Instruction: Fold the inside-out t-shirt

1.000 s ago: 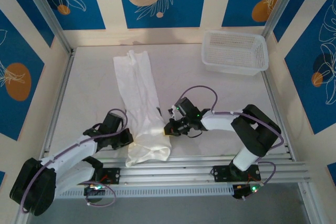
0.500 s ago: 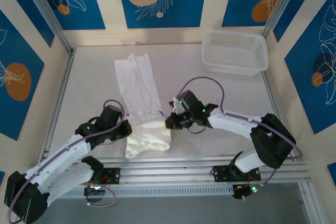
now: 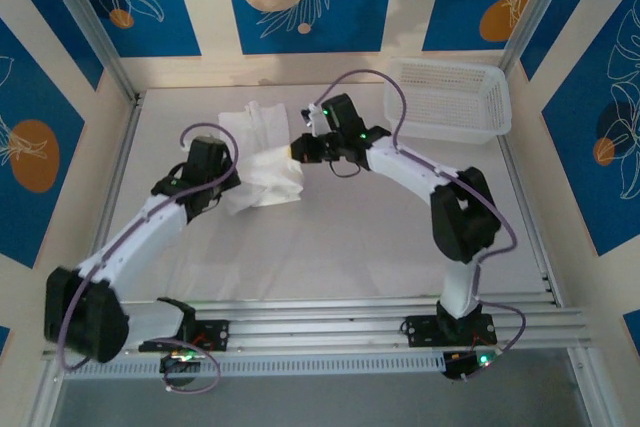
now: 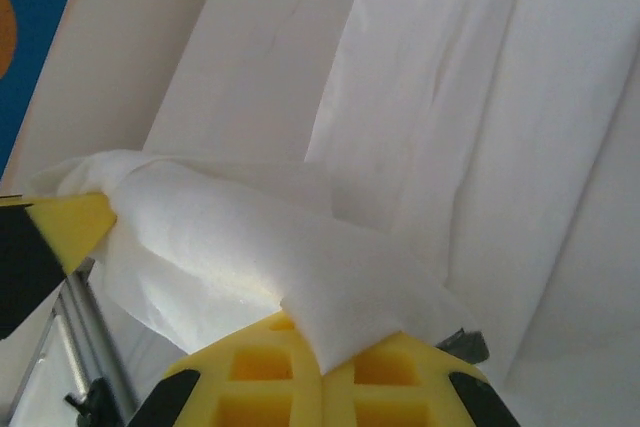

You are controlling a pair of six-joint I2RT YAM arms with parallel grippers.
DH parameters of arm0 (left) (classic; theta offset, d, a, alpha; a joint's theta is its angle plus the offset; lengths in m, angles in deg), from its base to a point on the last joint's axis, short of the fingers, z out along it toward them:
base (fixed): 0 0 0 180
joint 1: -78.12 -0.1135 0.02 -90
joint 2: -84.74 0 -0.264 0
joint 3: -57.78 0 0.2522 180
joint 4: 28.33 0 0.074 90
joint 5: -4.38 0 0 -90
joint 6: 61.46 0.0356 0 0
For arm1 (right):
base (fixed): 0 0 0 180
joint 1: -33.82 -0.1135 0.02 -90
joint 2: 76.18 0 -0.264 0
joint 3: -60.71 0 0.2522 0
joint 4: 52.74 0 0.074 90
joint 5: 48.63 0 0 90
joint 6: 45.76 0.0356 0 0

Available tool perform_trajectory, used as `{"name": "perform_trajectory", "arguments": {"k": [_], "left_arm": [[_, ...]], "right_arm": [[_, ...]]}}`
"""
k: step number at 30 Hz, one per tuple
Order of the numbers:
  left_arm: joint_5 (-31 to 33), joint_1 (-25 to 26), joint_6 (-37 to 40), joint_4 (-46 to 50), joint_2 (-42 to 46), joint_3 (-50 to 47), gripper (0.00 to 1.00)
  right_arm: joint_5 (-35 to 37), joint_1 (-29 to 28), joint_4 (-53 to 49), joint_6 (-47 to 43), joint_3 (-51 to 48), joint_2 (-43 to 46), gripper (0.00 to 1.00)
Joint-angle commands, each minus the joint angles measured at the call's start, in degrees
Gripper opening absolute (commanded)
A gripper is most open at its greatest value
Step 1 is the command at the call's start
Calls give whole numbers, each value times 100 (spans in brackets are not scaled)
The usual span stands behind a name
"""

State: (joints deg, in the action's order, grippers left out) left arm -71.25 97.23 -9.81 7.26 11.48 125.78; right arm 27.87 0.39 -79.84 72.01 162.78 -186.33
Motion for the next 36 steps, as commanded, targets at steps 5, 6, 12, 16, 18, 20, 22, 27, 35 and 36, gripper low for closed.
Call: {"name": "perform_trajectory", "arguments": {"k": [5,6,12,16,18,20,22,27,35,36], "left_arm": [[-42,-803,435,-1167,-1886,1270,0],[-176,-940,453,-1269,-2183,1492,0],[-825,-1382,458,-1642,-2813,2073,40],[-1321,-1419,688,-1605,-2249,1874,48],[-1380,-1419,648,-1344,-1911,1583,48],[-1326,-1419,603,-1220,-1525,1073,48],[-1190,-1421,517,-989,-1217,567,48],[-1199,-1430,386,-982,-1035,-429,48],[-2180,-1639,323,-1743,-1947,-634,48],[-2231,-1647,284,-1857,-2049,-627,48]], "right_arm": [[265,337,-553,-553,2029,-1546,10],[173,398,-590,-577,2333,-1774,20],[-223,694,-2370,-1186,4619,-2808,53],[-210,743,-3012,-1729,4477,-2475,54],[-307,728,-3255,-1946,4108,-2208,54],[-340,703,-3223,-1968,3398,-1839,53],[-442,648,-2517,-1755,2199,-1267,53],[-526,162,-663,-664,275,-570,52],[180,-408,152,296,637,-1604,54],[133,-426,45,344,855,-1807,53]]}}
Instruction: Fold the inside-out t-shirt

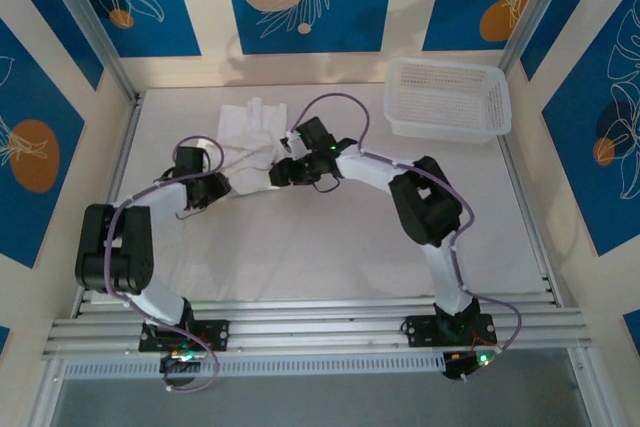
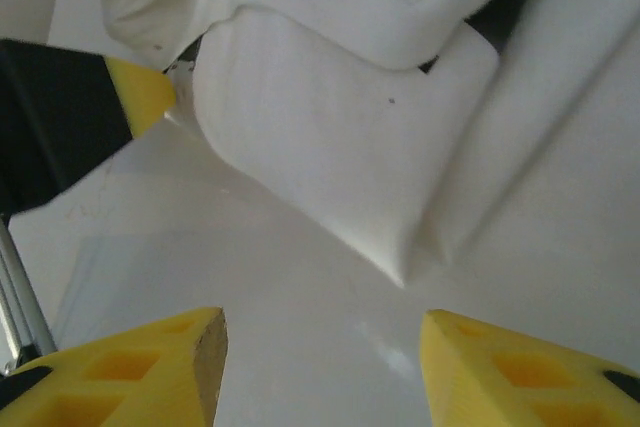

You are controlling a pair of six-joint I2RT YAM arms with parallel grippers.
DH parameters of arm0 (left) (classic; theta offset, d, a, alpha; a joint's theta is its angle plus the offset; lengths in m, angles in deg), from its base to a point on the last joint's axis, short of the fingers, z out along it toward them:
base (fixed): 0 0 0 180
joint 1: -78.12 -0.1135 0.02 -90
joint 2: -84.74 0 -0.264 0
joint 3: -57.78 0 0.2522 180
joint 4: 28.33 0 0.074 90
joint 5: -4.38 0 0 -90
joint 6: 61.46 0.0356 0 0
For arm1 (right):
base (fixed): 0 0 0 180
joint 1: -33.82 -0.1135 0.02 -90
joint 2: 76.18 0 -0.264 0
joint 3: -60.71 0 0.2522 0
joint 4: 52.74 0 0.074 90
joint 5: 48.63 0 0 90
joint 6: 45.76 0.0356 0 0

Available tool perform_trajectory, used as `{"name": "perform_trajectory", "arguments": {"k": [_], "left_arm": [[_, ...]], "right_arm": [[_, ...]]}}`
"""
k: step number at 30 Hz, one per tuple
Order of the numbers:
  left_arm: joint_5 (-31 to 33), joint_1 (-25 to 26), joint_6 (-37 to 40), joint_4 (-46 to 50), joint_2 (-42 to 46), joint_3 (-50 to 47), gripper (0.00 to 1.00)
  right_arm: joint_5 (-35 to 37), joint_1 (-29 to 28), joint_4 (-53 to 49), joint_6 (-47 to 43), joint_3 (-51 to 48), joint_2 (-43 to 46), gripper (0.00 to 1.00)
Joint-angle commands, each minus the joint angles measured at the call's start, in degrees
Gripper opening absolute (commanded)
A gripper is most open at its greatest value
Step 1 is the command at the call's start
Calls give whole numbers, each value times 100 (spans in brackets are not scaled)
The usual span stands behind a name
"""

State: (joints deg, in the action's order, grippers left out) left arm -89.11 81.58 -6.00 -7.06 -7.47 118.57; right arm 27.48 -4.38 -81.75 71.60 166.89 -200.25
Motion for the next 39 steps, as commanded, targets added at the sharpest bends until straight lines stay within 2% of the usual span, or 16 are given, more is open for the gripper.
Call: {"name": "perform_trajectory", "arguments": {"k": [1,3,5,8,10,12,14,17,20,22,25,27,32,35,39], "left_arm": [[-517,-91,-132,-525,-254,117,48],[-709,-109,-225,-637,-462,182,46],[-976,-109,-328,-796,-616,181,35],[-1079,-108,-447,-866,-600,0,16],[-1070,-94,-486,-784,-364,-180,4],[-1213,-13,-606,-831,-24,-430,0],[-1173,294,-671,-687,371,-642,0],[-396,1113,-756,114,978,-831,0],[-15,1950,-1211,418,1573,-1268,3],[205,2571,-1719,463,1973,-1641,14],[471,3256,-2081,698,2407,-1810,42],[725,3493,-2021,1121,2643,-1602,50],[1424,3530,-1646,1914,2779,-936,51],[1858,3299,-1517,2028,2572,-722,50],[1690,2856,-1411,1519,2210,-726,50]], "right_arm": [[87,28,154,423,630,-590,51],[59,-27,46,454,895,-857,48],[123,-56,-198,446,1102,-1026,41],[269,-57,-360,494,1005,-987,22],[301,-15,-277,519,651,-746,6],[367,55,-88,516,65,-358,0],[332,140,122,471,-640,113,0],[225,217,215,314,-1759,858,0],[381,131,-14,172,-2794,1627,7],[466,86,58,289,-3562,2192,18],[629,110,33,464,-4257,2865,34],[745,134,-173,473,-4398,3259,39],[736,261,-78,599,-4241,3741,45],[534,321,391,842,-3921,3453,47],[734,373,549,899,-3212,2612,48]]}}
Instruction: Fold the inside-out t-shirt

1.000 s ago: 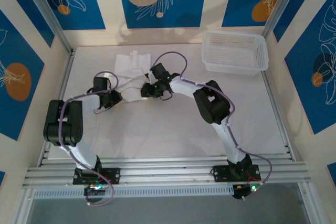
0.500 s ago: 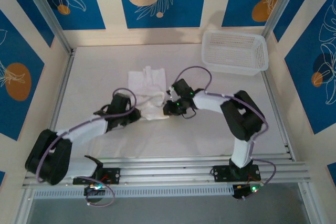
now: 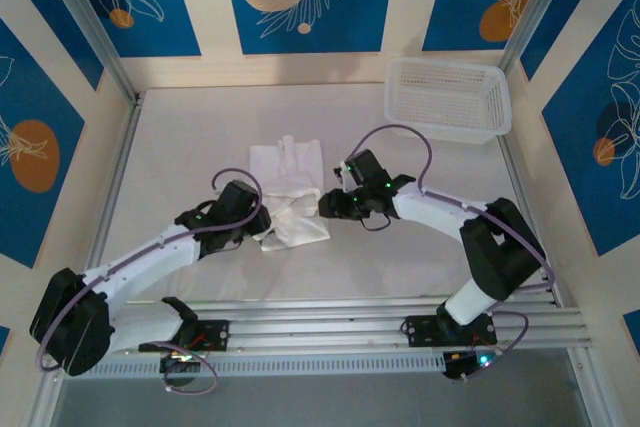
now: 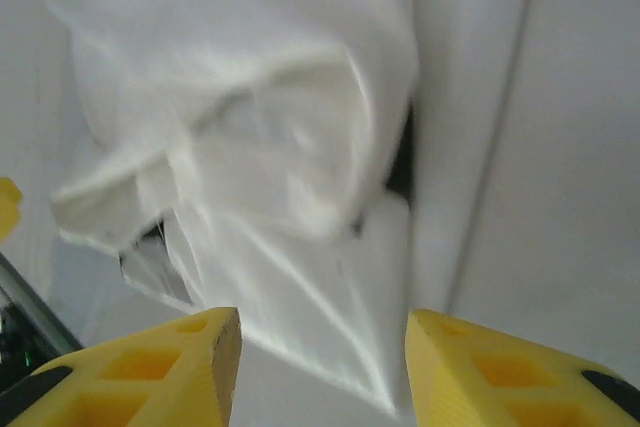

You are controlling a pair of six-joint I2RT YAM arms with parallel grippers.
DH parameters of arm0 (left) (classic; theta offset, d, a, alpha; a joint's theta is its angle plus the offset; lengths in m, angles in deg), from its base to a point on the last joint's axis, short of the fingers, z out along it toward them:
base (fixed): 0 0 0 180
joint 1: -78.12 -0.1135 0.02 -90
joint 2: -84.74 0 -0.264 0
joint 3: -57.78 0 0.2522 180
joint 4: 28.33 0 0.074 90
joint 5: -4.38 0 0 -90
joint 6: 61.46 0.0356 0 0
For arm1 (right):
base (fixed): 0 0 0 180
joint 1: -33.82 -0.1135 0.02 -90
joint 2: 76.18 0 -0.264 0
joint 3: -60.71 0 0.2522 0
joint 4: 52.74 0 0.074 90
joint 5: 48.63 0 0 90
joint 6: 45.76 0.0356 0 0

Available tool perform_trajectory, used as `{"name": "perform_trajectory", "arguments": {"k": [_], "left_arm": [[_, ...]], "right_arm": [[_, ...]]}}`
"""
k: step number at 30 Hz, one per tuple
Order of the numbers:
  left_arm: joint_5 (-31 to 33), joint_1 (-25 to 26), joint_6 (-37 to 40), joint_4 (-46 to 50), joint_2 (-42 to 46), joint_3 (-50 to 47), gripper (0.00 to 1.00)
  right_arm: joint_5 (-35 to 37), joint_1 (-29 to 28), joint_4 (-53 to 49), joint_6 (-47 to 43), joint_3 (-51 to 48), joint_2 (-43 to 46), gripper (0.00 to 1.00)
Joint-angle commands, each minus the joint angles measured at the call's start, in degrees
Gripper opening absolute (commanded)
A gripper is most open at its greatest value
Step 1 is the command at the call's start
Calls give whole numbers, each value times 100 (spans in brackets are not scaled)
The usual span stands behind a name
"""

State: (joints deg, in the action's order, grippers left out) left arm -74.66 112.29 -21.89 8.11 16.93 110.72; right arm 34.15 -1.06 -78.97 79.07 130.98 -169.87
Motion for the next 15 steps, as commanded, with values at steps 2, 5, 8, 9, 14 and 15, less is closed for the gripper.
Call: {"name": "perform_trajectory", "arguments": {"k": [2,5,8,9,14,15], "left_arm": [[156,-354,248,-211,-452,78,51],[-228,-561,360,-651,-745,94,61],[-706,-674,370,-1210,-971,37,68],[-770,-690,324,-1363,-1027,7,68],[-1218,-737,161,-1855,-1255,2,26],[-1357,-736,169,-1936,-1261,9,13]], "right_arm": [[173,84,233,121,718,-824,48],[-12,155,226,124,1165,-1342,49],[-296,150,219,136,1492,-1683,45],[-332,147,219,138,1564,-1762,42],[-420,170,171,211,1542,-1658,9],[-415,174,189,225,1432,-1504,4]]}}
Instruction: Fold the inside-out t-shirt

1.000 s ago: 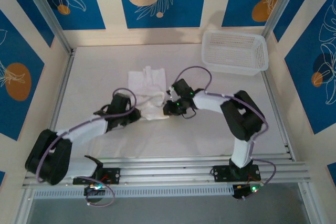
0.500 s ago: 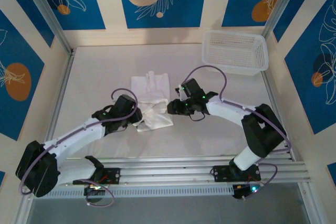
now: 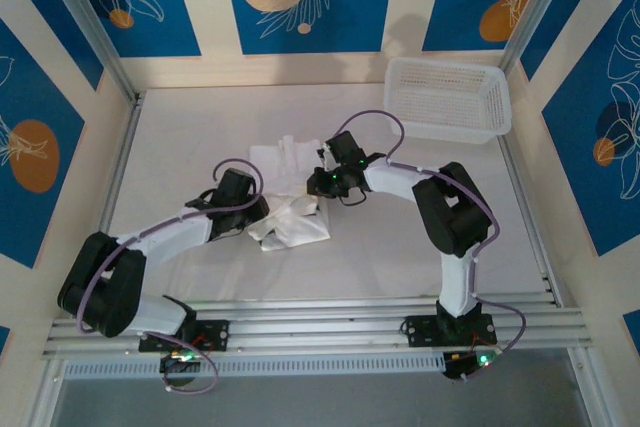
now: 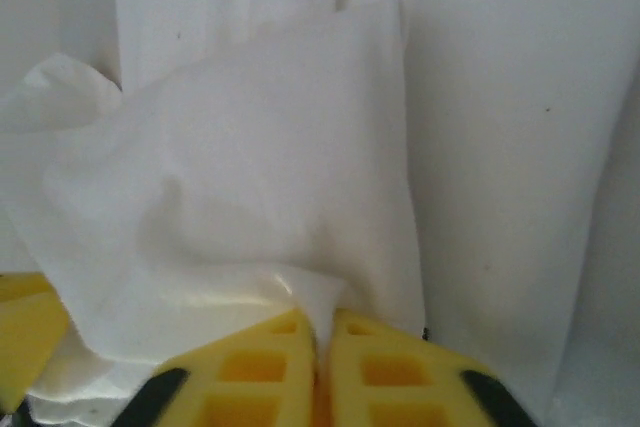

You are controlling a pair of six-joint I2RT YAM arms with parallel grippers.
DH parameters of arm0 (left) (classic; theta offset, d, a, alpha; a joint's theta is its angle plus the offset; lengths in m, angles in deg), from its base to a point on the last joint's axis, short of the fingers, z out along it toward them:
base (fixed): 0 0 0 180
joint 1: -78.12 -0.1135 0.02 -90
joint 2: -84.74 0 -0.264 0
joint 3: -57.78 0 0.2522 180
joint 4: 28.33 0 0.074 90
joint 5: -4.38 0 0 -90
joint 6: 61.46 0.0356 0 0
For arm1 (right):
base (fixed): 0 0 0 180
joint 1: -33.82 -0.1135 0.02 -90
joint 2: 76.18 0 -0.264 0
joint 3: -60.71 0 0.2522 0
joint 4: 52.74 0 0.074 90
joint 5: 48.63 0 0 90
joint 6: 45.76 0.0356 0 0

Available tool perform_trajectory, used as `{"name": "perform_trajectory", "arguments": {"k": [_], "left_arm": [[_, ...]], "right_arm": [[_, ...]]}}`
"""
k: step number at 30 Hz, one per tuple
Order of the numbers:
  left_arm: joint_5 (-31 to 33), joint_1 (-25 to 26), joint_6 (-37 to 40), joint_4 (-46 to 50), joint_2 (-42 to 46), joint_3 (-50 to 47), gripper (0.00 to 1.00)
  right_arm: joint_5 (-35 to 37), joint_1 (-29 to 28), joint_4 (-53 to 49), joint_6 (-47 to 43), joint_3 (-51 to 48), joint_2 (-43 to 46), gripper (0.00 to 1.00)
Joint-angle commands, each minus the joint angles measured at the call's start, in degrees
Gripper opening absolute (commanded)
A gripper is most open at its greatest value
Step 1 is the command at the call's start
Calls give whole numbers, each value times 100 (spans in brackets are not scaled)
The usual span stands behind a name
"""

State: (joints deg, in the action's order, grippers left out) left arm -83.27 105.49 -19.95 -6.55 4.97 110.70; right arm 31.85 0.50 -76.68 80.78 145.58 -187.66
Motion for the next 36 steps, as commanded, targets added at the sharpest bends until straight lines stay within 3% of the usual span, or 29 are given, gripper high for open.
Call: {"name": "perform_trajectory", "arguments": {"k": [1,6,12,13,16,17,19,21,24,27,30,33,36], "left_arm": [[-638,-56,-16,-560,-59,-8,3],[-1427,8,61,-1133,334,-221,0],[-1226,189,363,-713,1001,-256,0],[-966,190,412,-455,1079,-242,5],[-178,180,443,362,1227,-218,45],[-70,179,475,557,1218,-207,52],[-258,172,610,722,1005,-202,58],[-932,172,706,617,644,-216,61],[-2037,218,389,-482,265,-595,68],[-2286,317,115,-996,27,-708,77],[-2269,380,16,-1129,-130,-671,78],[-2388,425,-113,-1431,-132,-644,67],[-2266,478,76,-1002,-30,-449,63]], "right_arm": [[-164,27,11,70,-190,462,1],[-301,35,516,222,-1287,1671,0],[207,69,1086,819,-2545,3013,0],[275,95,1144,907,-2667,3114,0],[520,189,1009,1188,-2829,3329,0],[602,214,1096,1282,-2939,3418,0],[716,220,1488,1354,-3183,3553,0],[655,263,1405,1338,-3100,3452,0],[442,282,1259,1294,-2904,3224,0],[346,274,1315,1322,-2854,3126,0],[337,265,1316,1314,-2822,3076,0],[333,247,1216,1265,-2761,3045,0],[344,224,1122,1203,-2742,3031,0]]}}
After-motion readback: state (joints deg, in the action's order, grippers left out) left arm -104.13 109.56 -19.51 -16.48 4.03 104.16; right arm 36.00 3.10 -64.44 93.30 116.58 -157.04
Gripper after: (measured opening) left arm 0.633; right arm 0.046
